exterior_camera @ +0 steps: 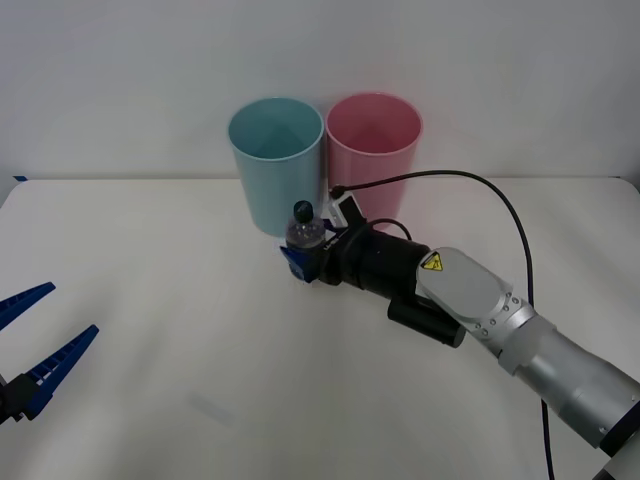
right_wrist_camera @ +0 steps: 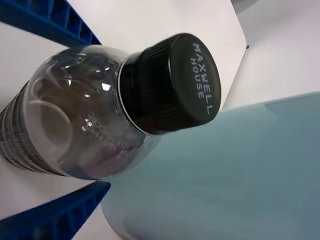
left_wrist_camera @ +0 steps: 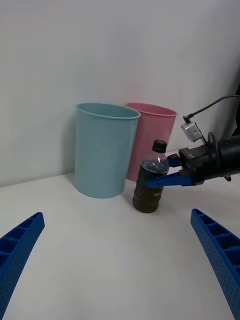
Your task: Grasp the object on the table and drop it into the matching bin: aluminum can to the light blue bin, PET bottle to the pink bin.
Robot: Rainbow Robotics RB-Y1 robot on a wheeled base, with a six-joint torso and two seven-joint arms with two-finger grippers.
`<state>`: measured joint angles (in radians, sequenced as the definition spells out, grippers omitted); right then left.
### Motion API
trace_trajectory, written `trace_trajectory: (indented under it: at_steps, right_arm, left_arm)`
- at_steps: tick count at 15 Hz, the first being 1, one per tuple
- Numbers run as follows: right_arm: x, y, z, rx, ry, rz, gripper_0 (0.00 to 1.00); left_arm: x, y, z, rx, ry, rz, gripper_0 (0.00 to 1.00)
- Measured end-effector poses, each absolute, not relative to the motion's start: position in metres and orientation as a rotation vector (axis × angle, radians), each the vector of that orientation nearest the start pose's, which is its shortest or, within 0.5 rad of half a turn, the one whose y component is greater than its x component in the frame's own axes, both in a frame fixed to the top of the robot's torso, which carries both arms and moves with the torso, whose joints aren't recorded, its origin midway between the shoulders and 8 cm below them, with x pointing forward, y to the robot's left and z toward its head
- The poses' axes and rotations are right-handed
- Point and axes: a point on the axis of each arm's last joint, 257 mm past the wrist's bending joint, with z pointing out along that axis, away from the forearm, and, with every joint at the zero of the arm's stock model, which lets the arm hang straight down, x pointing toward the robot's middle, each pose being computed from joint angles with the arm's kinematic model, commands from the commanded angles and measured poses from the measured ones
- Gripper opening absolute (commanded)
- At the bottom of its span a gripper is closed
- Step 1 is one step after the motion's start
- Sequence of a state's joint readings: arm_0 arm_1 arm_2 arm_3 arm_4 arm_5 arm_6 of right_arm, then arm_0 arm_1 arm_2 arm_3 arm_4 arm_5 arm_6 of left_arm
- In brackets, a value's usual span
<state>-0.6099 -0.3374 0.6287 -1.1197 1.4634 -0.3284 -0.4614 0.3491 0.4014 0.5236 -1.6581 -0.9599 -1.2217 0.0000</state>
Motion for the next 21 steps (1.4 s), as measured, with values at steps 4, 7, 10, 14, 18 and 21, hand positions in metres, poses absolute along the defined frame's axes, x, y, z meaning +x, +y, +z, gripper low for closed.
trace_trajectory:
  at_steps: [4,7,10,14,18,21]
  right_arm:
    - [0.565,0.031,-0.252,-0.779,1.722,0.589,0.00]
    - [0.565,0.028,-0.252,-0.776,1.724,0.589,0.00]
    - [0.566,0.022,-0.251,-0.773,1.725,0.591,0.00]
    - [0.551,0.010,-0.235,-0.766,1.695,0.636,0.00]
    - [0.532,-0.004,-0.219,-0.743,1.668,0.688,0.00]
    - [0.522,-0.014,-0.194,-0.703,1.625,0.729,0.00]
  left_arm:
    - [0.342,0.330,-0.169,0.465,1.441,-0.567,1.00]
    - [0.342,0.330,-0.169,0.465,1.441,-0.567,1.00]
    - [0.342,0.330,-0.169,0.465,1.441,-0.567,1.00]
    - [0.342,0.330,-0.169,0.465,1.441,-0.567,1.00]
    - [0.342,0.330,-0.169,0.465,1.441,-0.567,1.00]
    - [0.342,0.330,-0.169,0.465,1.441,-0.567,1.00]
